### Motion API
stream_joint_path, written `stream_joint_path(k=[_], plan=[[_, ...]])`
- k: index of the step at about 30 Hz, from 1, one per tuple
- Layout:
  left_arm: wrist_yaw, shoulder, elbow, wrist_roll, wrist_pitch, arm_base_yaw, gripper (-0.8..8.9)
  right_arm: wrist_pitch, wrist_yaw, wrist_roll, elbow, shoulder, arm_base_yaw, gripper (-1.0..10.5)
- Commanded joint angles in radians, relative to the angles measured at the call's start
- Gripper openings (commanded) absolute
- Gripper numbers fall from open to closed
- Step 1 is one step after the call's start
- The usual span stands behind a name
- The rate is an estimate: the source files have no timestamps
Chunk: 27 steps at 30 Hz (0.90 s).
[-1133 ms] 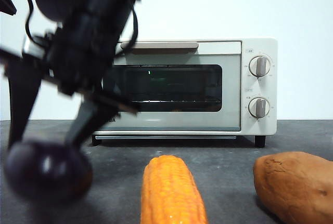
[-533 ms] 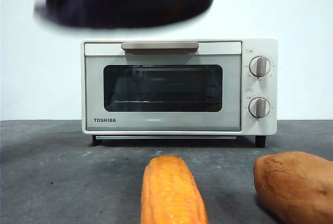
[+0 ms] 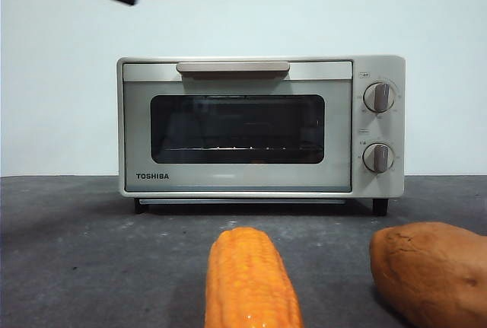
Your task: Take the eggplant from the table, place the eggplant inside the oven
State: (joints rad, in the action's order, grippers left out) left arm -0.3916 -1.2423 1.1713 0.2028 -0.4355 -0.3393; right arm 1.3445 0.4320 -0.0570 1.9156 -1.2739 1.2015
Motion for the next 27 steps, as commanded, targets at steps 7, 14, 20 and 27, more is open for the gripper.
stream_joint_path(k=[7, 14, 20, 27], plan=[[0.006, -0.299, 0.33, -0.076, -0.137, -0.146, 0.06, 0.075, 0.04, -0.05, -0.107, 0.235, 0.016, 1.3], [0.13, -0.449, 0.429, -0.128, -0.194, -0.2, 0.06, 0.075, 0.04, -0.117, -0.188, 0.378, 0.016, 1.3], [0.238, -0.505, 0.443, -0.166, -0.211, -0.228, 0.06, 0.075, 0.04, -0.149, -0.243, 0.461, 0.016, 1.3], [0.234, -0.506, 0.446, -0.182, -0.367, -0.267, 0.06, 0.075, 0.041, -0.148, -0.261, 0.479, 0.016, 1.3]])
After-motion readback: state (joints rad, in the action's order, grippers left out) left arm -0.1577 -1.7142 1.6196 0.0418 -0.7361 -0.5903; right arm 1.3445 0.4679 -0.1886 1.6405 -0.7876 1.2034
